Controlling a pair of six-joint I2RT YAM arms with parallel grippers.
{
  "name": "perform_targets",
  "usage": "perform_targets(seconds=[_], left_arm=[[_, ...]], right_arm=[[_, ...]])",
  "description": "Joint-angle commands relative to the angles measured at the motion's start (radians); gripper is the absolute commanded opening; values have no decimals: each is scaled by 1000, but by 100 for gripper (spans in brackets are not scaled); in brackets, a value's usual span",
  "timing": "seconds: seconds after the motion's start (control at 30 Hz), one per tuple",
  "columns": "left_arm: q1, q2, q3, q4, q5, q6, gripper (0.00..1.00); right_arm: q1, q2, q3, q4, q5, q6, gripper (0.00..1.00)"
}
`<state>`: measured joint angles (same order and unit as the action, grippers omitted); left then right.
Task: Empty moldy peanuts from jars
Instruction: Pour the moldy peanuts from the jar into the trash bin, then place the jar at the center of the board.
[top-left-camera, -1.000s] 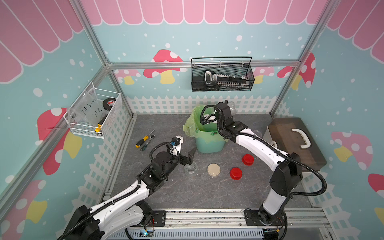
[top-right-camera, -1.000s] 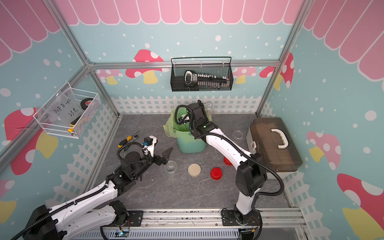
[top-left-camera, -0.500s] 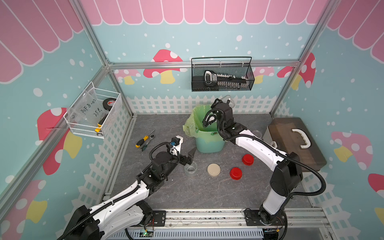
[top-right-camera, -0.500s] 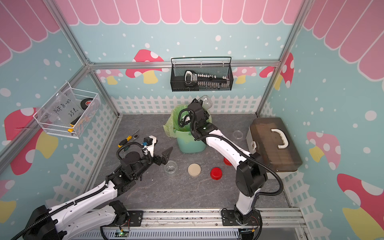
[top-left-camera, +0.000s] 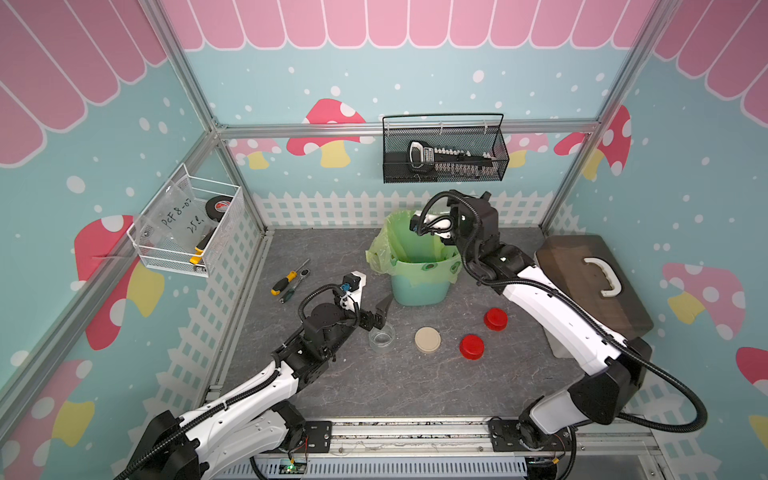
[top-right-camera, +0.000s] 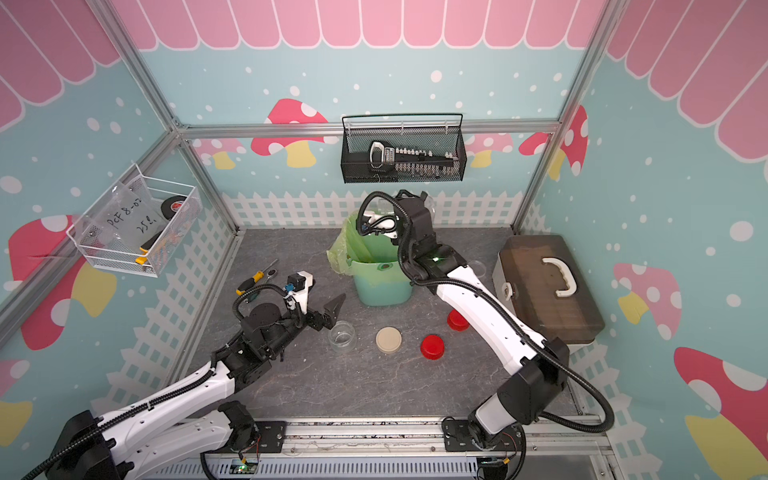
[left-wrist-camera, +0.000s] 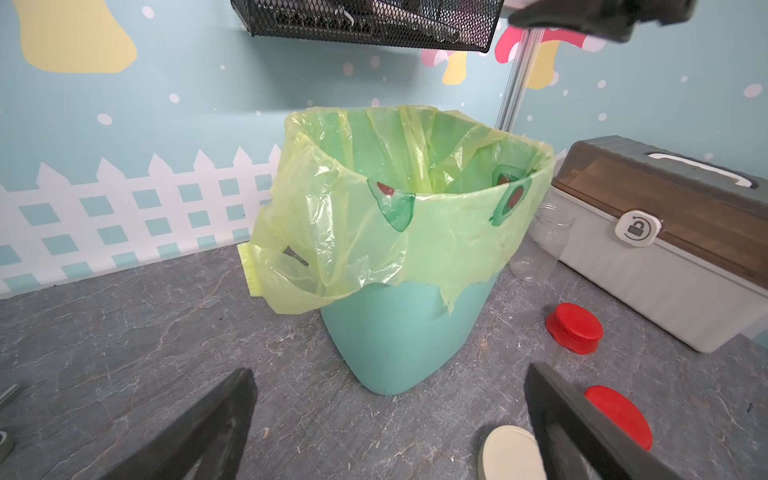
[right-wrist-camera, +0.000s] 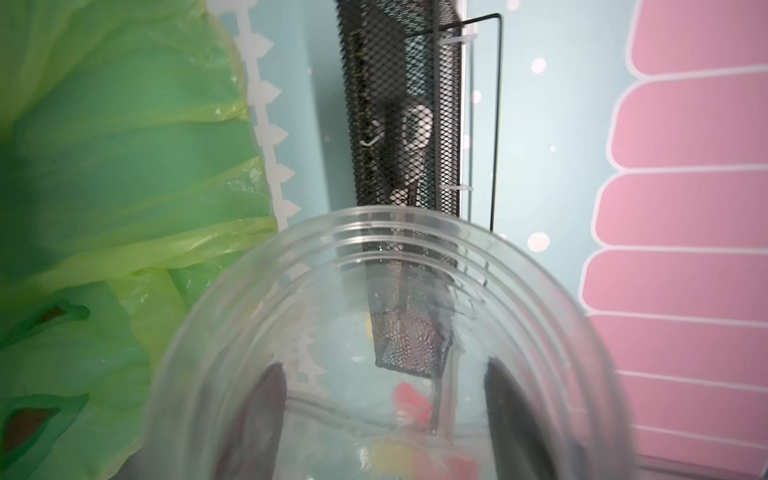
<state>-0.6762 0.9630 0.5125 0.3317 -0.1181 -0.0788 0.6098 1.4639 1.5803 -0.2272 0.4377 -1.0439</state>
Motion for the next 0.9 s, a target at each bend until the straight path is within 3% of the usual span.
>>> perform_targets(seconds=[0.0, 0.17, 0.37, 0.5, 0.63, 0.87], left_arm=[[3, -14, -20, 31, 18, -8, 99], [8, -41, -40, 55, 42, -12, 99], [38, -102, -86, 118, 121, -53, 99], [79, -144, -120, 170, 213, -98, 99], [113, -145, -128, 222, 331, -149, 99], [115, -78, -97, 292, 489, -204, 99]], right_arm=[[-6, -87, -47, -55, -196, 384, 26], [-11, -200, -143, -40, -387, 669, 28], [-16, -314, -307, 85, -622, 1004, 23], [-23, -355, -420, 191, -763, 1083, 22], [-51, -336, -421, 195, -893, 1149, 21], [-111, -261, -413, 268, -1251, 1324, 21]])
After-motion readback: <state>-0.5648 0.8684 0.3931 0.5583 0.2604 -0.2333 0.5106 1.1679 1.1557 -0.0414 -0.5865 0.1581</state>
